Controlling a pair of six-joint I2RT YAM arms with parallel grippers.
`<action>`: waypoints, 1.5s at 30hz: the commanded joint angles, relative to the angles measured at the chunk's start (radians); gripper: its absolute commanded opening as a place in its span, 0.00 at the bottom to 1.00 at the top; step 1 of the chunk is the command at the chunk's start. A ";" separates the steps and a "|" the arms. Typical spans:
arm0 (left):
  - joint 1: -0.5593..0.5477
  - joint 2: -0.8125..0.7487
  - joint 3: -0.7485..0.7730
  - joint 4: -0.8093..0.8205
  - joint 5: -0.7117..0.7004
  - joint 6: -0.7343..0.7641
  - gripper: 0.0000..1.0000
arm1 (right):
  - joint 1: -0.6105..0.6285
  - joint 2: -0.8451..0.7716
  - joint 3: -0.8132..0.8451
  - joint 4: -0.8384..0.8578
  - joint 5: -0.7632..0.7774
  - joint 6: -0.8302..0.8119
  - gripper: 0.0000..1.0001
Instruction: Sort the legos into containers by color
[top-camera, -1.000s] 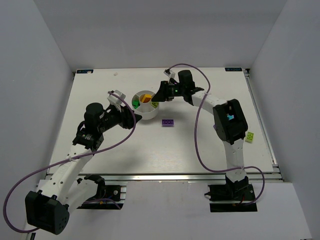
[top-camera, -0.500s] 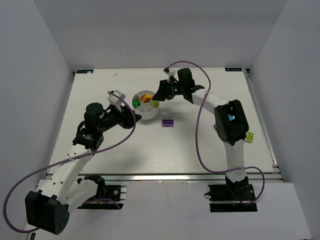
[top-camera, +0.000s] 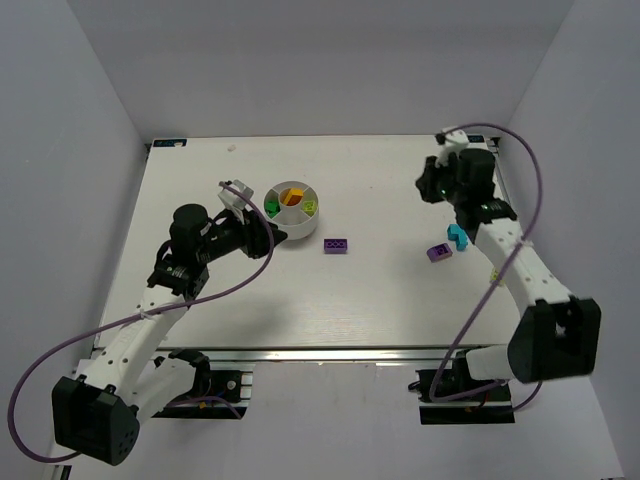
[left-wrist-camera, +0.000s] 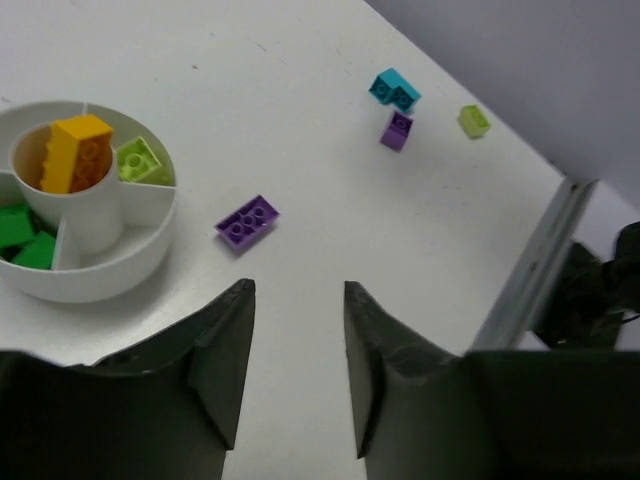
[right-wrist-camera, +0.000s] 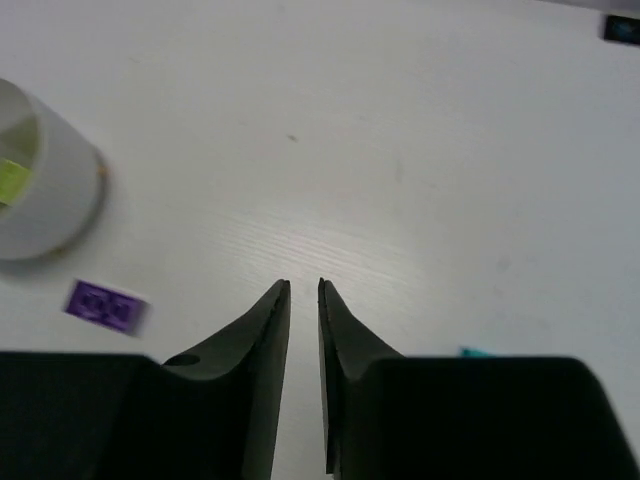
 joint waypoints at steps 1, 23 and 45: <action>-0.004 0.001 0.009 0.052 0.043 -0.037 0.54 | -0.068 -0.155 -0.089 -0.162 0.142 -0.004 0.22; -0.023 0.045 0.000 0.081 0.087 -0.077 0.78 | -0.533 -0.034 -0.269 -0.411 0.476 -0.126 0.83; -0.023 0.065 -0.003 0.075 0.080 -0.060 0.78 | -0.607 0.110 -0.166 -0.378 0.204 -0.071 0.75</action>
